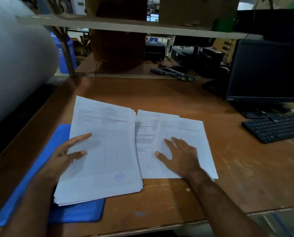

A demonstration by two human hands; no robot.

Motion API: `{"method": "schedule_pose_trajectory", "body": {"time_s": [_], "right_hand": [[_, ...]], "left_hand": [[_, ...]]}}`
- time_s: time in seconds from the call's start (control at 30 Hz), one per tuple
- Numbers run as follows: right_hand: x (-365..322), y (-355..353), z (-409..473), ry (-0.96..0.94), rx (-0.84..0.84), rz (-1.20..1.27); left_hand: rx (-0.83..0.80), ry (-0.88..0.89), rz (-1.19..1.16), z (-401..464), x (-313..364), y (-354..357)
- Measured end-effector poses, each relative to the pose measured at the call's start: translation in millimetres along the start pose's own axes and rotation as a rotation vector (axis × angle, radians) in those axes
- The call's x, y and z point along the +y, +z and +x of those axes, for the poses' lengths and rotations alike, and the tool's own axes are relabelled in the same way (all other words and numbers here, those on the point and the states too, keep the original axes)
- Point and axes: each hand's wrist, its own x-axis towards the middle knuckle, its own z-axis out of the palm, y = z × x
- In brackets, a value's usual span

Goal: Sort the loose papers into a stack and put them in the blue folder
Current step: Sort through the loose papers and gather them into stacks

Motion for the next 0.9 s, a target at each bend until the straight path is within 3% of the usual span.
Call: {"method": "schedule_pose_trajectory", "body": {"time_s": [0.13,0.23,0.33,0.43,0.57,0.67,0.9], "right_hand": [[-14.9,-0.3,-5.3,-0.101,0.136,0.197],[1.3,-11.3,14.3,0.095,0.321,0.210],[34.6,-20.6,32.7,0.282,0.199,0.143],[50.7,-28.3,42.0,0.308,0.107,0.184],[52.6,-41.1,48.5,0.280,0.056,0.405],[55.8,-40.4,45.9,0.228,0.121,0.538],[61.2,-53.0,28.3,0.044,0.153,0.520]], "left_hand": [[0.036,0.000,-0.069,-4.2,-1.4,5.1],[0.054,0.005,-0.078,-5.5,-3.8,3.6],[0.054,-0.011,-0.044,-5.4,-9.0,-1.9],[0.061,-0.012,-0.061,-5.0,-9.5,-1.4],[0.069,-0.018,-0.066,-7.2,-4.0,4.0],[0.080,-0.024,-0.084,-9.1,-0.8,7.9],[0.078,-0.035,-0.071,-7.8,-4.5,3.8]]}}
